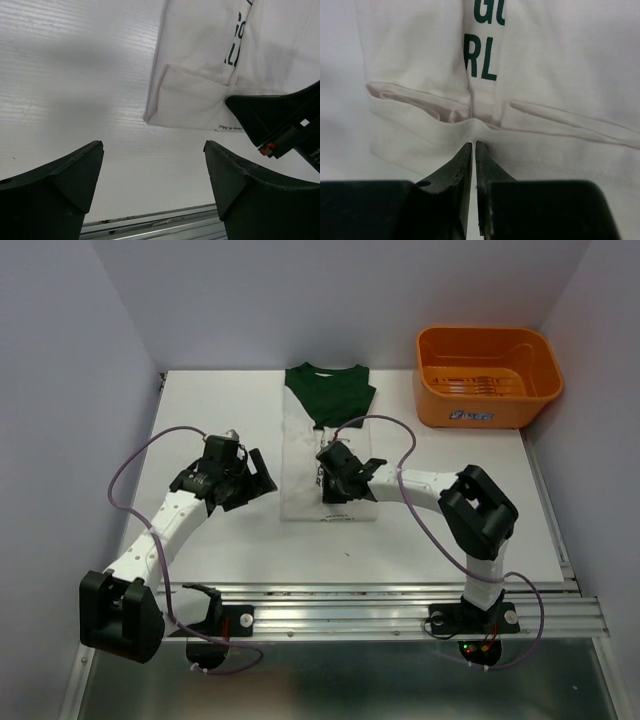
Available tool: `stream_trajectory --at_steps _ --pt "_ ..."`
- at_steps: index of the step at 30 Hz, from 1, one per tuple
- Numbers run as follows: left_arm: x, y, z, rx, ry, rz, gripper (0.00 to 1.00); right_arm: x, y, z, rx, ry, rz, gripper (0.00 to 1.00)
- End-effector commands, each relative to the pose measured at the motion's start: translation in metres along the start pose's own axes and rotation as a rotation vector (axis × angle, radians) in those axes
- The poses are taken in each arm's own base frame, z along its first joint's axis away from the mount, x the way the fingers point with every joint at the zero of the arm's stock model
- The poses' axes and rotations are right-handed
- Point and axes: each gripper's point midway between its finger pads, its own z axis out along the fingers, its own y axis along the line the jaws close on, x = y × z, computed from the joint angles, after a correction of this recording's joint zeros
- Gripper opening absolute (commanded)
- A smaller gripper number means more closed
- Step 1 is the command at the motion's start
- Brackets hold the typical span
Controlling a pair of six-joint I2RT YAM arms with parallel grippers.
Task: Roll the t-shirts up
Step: Roll the T-shirt to the center of the board.
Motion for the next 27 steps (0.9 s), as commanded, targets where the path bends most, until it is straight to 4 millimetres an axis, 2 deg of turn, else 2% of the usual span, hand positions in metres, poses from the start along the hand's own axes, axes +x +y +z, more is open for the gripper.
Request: stream_trajectory --at_steps 1,3,4,6,7,8,10,12,14,16,17,18,21,22,23,24,26,27 --pt "-0.006 -0.002 -0.003 0.04 -0.081 -0.008 0.93 -0.037 0.0 -0.046 0.0 -0.15 0.025 0.13" --pt "-0.004 -0.001 0.0 0.038 -0.077 -0.01 0.93 -0.048 -0.004 -0.067 -0.013 -0.194 0.05 0.15" --pt "0.0 -0.001 0.005 0.036 -0.054 0.001 0.93 -0.044 -0.021 -0.068 0.015 -0.19 0.075 0.18" --pt "0.004 0.0 0.01 0.026 -0.024 0.021 0.93 -0.05 -0.033 -0.084 0.006 -0.214 0.118 0.2" --pt "0.006 0.0 0.012 0.022 -0.006 0.042 0.93 -0.049 -0.039 -0.088 0.0 -0.209 0.136 0.22" --pt "0.011 0.002 0.018 0.012 0.024 0.046 0.93 -0.042 -0.059 -0.086 0.029 -0.192 0.169 0.26" --pt "0.017 0.002 0.024 0.016 0.045 0.042 0.93 -0.041 -0.067 -0.1 0.003 -0.198 0.203 0.35" --pt "0.024 0.0 0.03 0.044 0.056 0.019 0.9 -0.032 -0.081 -0.106 -0.012 -0.18 0.251 0.39" --pt "0.03 -0.001 0.033 0.061 0.07 0.006 0.89 -0.022 -0.085 -0.11 -0.03 -0.161 0.271 0.43" --pt "0.039 0.001 0.042 0.071 0.101 -0.003 0.86 -0.009 -0.094 -0.11 -0.047 -0.134 0.312 0.51" --pt "0.042 0.002 0.047 0.063 0.115 -0.011 0.86 -0.002 -0.094 -0.109 -0.057 -0.122 0.322 0.57" --pt "0.046 0.003 0.049 0.059 0.125 -0.014 0.85 0.001 -0.093 -0.108 -0.075 -0.123 0.344 0.59" --pt "0.054 0.004 0.058 0.063 0.144 -0.026 0.83 0.024 -0.105 -0.1 -0.071 -0.089 0.391 0.61" --pt "0.058 0.004 0.061 0.065 0.151 -0.028 0.81 0.034 -0.102 -0.098 -0.112 -0.065 0.422 0.61" --pt "0.058 0.002 0.061 0.071 0.149 -0.029 0.8 0.037 -0.101 -0.097 -0.128 -0.066 0.443 0.61" --pt "0.061 0.003 0.064 0.068 0.159 -0.037 0.79 0.032 -0.095 -0.099 -0.17 -0.09 0.48 0.62" --pt "0.066 0.004 0.07 0.064 0.169 -0.04 0.76 0.042 -0.1 -0.095 -0.164 -0.082 0.513 0.62" --pt "0.069 0.004 0.072 0.062 0.173 -0.045 0.74 0.04 -0.102 -0.094 -0.16 -0.095 0.532 0.62"
